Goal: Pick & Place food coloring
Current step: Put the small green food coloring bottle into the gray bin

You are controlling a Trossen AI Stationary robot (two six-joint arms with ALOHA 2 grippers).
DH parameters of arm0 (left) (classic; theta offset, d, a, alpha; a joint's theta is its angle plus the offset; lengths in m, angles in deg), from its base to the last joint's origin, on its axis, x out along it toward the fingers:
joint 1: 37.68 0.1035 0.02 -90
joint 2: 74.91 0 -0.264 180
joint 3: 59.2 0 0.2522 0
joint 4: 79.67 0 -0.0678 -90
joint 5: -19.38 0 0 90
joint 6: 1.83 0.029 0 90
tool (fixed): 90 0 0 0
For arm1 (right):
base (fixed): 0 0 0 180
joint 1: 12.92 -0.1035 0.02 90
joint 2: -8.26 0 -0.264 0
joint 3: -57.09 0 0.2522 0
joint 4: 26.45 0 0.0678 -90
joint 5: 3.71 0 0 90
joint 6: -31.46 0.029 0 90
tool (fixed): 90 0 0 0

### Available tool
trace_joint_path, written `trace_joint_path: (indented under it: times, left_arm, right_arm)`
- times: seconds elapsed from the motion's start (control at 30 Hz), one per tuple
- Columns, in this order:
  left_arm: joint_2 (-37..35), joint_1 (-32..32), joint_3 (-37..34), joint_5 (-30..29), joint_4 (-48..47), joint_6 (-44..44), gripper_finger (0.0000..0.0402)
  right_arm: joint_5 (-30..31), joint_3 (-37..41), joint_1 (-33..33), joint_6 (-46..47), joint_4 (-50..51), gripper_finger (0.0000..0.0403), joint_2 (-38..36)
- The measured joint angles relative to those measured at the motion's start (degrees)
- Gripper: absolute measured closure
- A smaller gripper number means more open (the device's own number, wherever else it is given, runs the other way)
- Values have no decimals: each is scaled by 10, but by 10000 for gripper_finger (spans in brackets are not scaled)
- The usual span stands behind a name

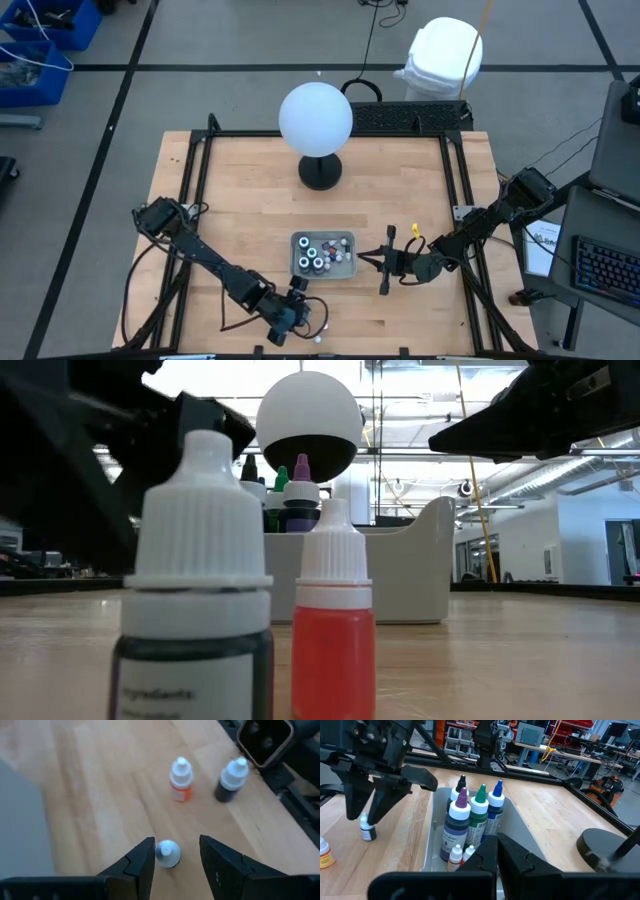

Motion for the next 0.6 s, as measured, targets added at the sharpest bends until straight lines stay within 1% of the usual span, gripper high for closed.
trace_joint_path:
  times: [0.5, 0.6]
  left_arm:
    - [1, 5, 0, -4, -1, -6, 241]
    - [1, 5, 0, -4, -2, -6, 248]
  right_arm:
    - [0, 0, 0, 4, 0, 403, 0]
    - [0, 0, 0, 5, 0, 403, 0]
